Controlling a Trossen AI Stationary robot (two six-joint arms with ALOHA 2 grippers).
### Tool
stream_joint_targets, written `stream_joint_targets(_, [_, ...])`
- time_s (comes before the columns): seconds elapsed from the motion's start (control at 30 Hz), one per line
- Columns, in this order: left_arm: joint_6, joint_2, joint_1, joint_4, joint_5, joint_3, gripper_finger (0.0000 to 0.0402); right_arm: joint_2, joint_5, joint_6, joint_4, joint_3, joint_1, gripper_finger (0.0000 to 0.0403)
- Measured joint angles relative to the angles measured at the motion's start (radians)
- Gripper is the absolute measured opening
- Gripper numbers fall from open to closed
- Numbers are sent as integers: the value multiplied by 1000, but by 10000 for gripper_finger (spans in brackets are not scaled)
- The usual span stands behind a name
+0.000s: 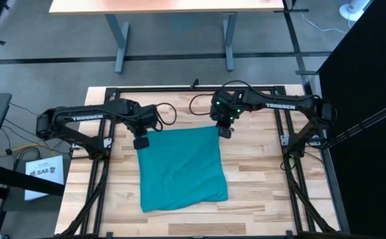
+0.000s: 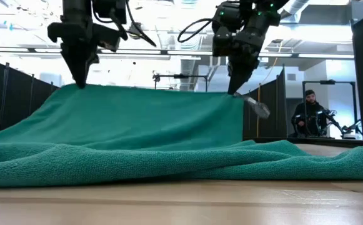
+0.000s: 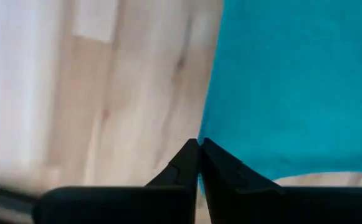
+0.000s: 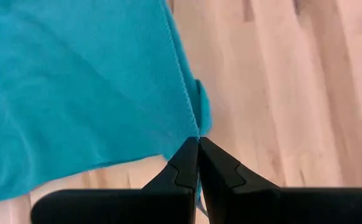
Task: Roll towel
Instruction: Roll the blue towel
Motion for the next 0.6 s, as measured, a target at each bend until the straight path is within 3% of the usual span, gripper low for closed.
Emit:
stream_joint_targets(0.1, [25,-24,14,-32,-42,25,0,-24,26,14,5,0,-3,0])
stream_joint_targets(0.6, [169,-48,218,47,-46,53,0,-36,37,-37,19,0,-167,0])
